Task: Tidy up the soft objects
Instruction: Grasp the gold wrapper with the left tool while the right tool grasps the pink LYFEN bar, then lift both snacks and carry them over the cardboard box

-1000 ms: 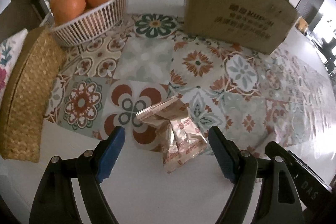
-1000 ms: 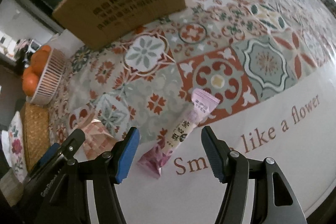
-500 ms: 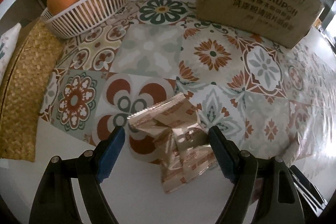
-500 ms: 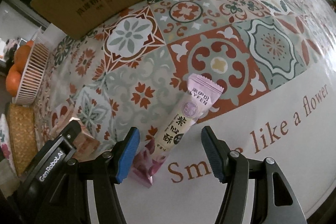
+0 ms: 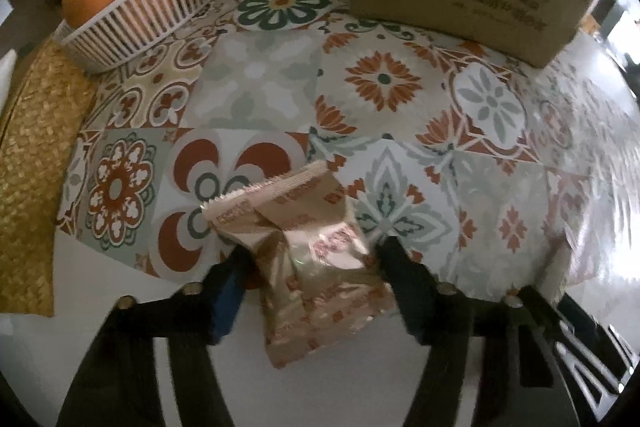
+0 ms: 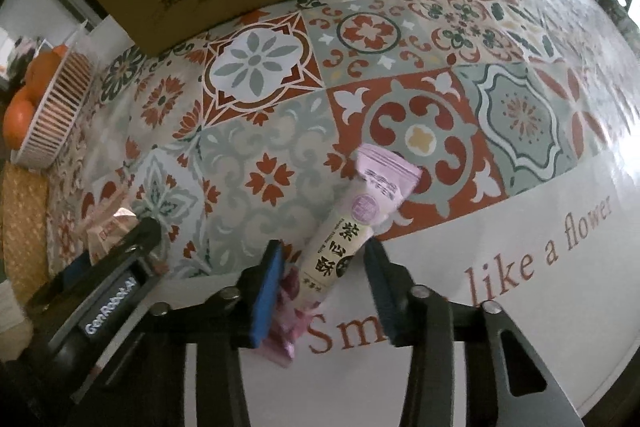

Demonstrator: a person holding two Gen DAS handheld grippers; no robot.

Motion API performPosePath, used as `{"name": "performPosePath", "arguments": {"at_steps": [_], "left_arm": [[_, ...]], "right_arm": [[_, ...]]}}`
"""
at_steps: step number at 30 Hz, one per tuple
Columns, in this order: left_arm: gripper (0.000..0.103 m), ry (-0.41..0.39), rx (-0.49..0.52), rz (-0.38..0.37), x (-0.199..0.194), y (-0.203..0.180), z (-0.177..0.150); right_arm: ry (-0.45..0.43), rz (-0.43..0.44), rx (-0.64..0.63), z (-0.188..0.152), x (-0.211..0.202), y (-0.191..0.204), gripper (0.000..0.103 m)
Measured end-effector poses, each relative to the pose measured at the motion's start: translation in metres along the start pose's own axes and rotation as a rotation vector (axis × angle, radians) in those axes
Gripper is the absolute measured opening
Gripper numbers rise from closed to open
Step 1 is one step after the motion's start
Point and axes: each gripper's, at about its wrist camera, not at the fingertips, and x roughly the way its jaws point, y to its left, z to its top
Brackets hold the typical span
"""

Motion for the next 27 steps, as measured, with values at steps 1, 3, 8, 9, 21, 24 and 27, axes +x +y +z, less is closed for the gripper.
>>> {"name": "performPosePath", "arguments": {"at_steps": [1,3,8,9,21,24,27], "left_arm": [[0.059,0.002,0.011,-0.005,-0.001,0.000,0.000],[0.057,0.002,0.033,0.005,-0.002,-0.001,-0.002],[0.053,-0.004,0.092,-0.020,-0.014,-0.010,-0.017],[0.053,-0.011,0.100,-0.020,-0.016,-0.012,-0.019],[0.049,-0.081,0.167,-0.054,-0.046,-0.031,-0.029],[0.049,-0.104,0.172,-0.067,-0.053,-0.032,-0.027],[0.048,-0.128,0.172,-0.090,-0.062,-0.032,-0.027]], "right_arm": [[-0.003,-0.001,-0.005,0.000,0.000,-0.002,0.034],[-0.006,0.006,-0.014,0.000,0.000,-0.004,0.026],[-0.001,0.078,-0.032,0.000,-0.002,-0.018,0.023],[0.000,0.089,-0.032,0.000,-0.002,-0.021,0.023],[-0.037,0.123,-0.075,-0.004,-0.031,-0.054,0.023],[-0.068,0.121,-0.097,-0.004,-0.042,-0.052,0.023],[-0.115,0.126,-0.116,-0.007,-0.055,-0.052,0.023]]}}
